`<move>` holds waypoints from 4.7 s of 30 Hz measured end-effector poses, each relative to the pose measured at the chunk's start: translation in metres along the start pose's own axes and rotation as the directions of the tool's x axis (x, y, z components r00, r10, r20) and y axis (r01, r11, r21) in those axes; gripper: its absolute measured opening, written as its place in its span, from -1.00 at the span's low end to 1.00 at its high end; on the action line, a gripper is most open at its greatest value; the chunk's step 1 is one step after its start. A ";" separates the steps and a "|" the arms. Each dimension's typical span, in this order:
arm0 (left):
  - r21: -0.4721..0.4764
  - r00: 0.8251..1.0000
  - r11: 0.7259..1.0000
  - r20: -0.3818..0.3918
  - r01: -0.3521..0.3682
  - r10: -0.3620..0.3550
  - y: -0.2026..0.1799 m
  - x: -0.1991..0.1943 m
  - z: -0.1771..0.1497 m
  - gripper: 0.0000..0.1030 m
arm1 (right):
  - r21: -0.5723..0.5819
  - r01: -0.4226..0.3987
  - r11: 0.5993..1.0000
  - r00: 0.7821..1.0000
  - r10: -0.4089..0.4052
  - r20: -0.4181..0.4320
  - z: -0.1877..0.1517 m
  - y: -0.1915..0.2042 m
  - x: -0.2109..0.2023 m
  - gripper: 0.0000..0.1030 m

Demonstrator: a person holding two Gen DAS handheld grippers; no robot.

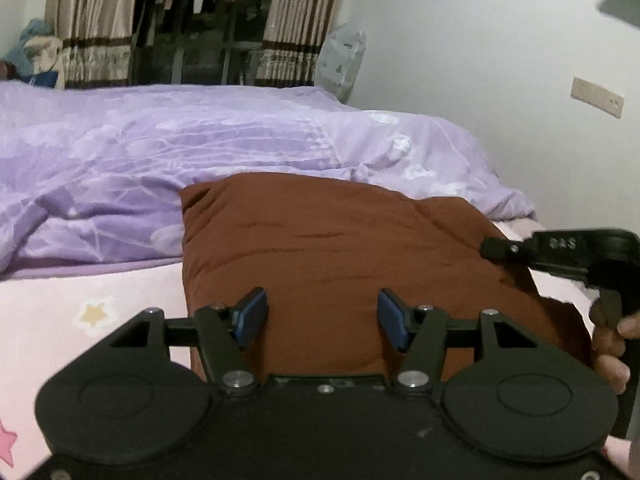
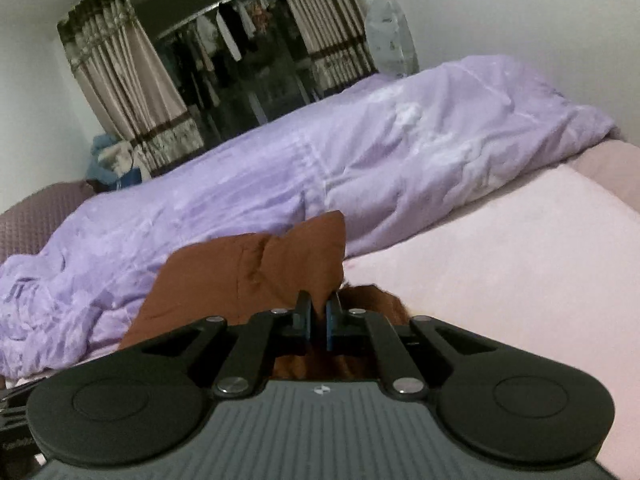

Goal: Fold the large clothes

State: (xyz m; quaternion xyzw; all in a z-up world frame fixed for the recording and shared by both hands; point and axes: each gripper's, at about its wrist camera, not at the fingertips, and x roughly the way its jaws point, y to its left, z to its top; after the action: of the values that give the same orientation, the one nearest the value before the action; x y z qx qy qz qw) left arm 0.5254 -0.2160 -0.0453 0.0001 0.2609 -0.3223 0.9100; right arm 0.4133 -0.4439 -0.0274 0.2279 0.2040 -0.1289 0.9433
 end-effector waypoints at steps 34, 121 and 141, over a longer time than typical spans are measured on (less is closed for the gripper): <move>-0.053 0.997 0.998 -0.072 -0.013 0.009 -0.017 -0.042 -0.084 0.16 | -0.163 0.113 0.980 0.988 -0.129 -0.086 -0.095 0.011 -0.057 -0.60; -0.540 0.865 0.774 -0.154 0.331 -0.478 0.118 0.083 -0.040 1.00 | 0.324 -0.387 0.863 0.844 0.474 -0.253 -0.045 -0.093 0.060 1.00; -0.489 0.879 0.806 -0.146 0.335 -0.454 0.110 0.054 -0.027 0.47 | 0.381 -0.389 0.839 0.855 0.483 -0.188 -0.042 -0.077 0.038 -0.04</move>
State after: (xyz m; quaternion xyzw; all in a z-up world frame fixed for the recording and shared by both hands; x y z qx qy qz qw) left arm 0.6131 -0.1561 -0.1127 -0.2231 0.4375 -0.4337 0.7555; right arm 0.4073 -0.4961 -0.1082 0.4385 0.2512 0.0923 0.8580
